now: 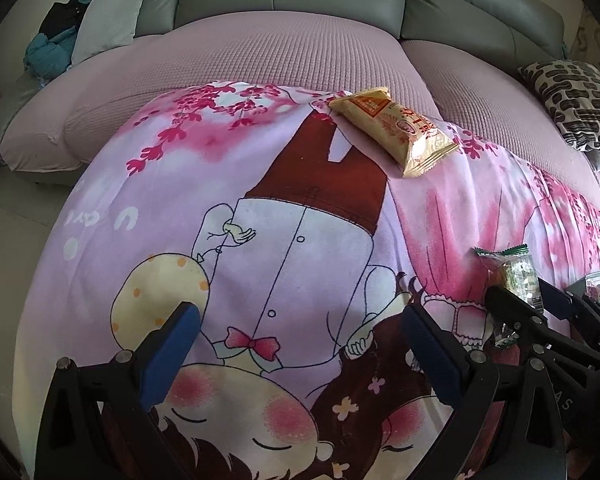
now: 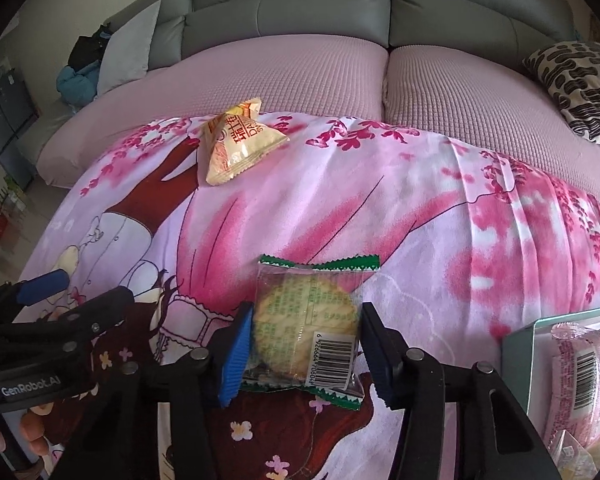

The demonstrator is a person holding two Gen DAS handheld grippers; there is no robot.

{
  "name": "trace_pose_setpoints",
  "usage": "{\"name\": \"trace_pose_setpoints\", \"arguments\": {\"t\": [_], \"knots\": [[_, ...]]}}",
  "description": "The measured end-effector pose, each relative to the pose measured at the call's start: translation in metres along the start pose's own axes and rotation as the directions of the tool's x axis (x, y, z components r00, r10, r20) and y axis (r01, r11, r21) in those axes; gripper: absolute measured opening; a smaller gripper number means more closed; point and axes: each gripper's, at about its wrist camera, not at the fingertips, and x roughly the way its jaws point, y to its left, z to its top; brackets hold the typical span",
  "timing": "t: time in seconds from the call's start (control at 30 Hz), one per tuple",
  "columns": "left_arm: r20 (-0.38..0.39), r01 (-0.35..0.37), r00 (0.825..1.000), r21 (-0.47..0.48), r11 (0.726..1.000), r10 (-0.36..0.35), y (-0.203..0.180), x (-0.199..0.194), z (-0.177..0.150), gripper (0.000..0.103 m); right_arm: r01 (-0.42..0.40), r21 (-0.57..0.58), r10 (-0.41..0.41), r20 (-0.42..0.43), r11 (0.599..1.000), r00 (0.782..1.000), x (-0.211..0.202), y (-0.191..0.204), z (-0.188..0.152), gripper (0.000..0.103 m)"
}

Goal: Organize snacks
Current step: 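Grasp the green-edged round biscuit packet with the right tool while the left tool grasps the yellow wafer bag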

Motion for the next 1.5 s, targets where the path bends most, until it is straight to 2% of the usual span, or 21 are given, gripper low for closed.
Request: {"name": "trace_pose_setpoints", "arguments": {"t": [0.5, 0.73, 0.87, 1.1, 1.17, 1.23, 1.5], "knots": [[0.012, 0.048, 0.999, 0.010, 0.999, -0.048, -0.024, -0.018, 0.022, 0.101, 0.024, 0.040, -0.025, 0.037, 0.999, 0.999, -0.020, -0.025, 0.010, 0.053], [0.033, 0.078, 0.996, 0.022, 0.997, -0.079, -0.043, -0.018, 0.052, 0.101, 0.056, 0.058, -0.060, 0.076, 0.997, 0.995, -0.034, -0.048, 0.040, 0.053], [0.030, 0.132, 0.991, 0.000, 0.991, -0.132, -0.052, -0.008, 0.076, 0.101, 0.070, 0.063, -0.075, 0.092, 0.996, 0.993, -0.037, -0.060, 0.058, 0.053], [0.047, 0.153, 0.987, -0.048, 0.987, -0.151, -0.060, 0.015, 0.113, 0.101, 0.068, 0.038, -0.072, 0.095, 0.997, 0.993, -0.034, -0.065, 0.073, 0.053], [0.034, 0.143, 0.989, -0.069, 0.987, -0.141, -0.062, 0.026, 0.122, 0.099, 0.073, 0.029, -0.075, 0.095, 0.997, 0.993, -0.031, -0.066, 0.074, 0.053], [0.031, 0.135, 0.991, -0.078, 0.988, -0.133, -0.063, 0.035, 0.128, 0.094, 0.068, 0.029, -0.070, 0.093, 0.997, 0.993, -0.029, -0.068, 0.074, 0.053], [0.007, 0.113, 0.994, -0.089, 0.990, -0.113, -0.066, 0.057, 0.142, 0.091, 0.058, 0.025, -0.060, 0.089, 0.998, 0.994, -0.024, -0.074, 0.072, 0.053]]}}
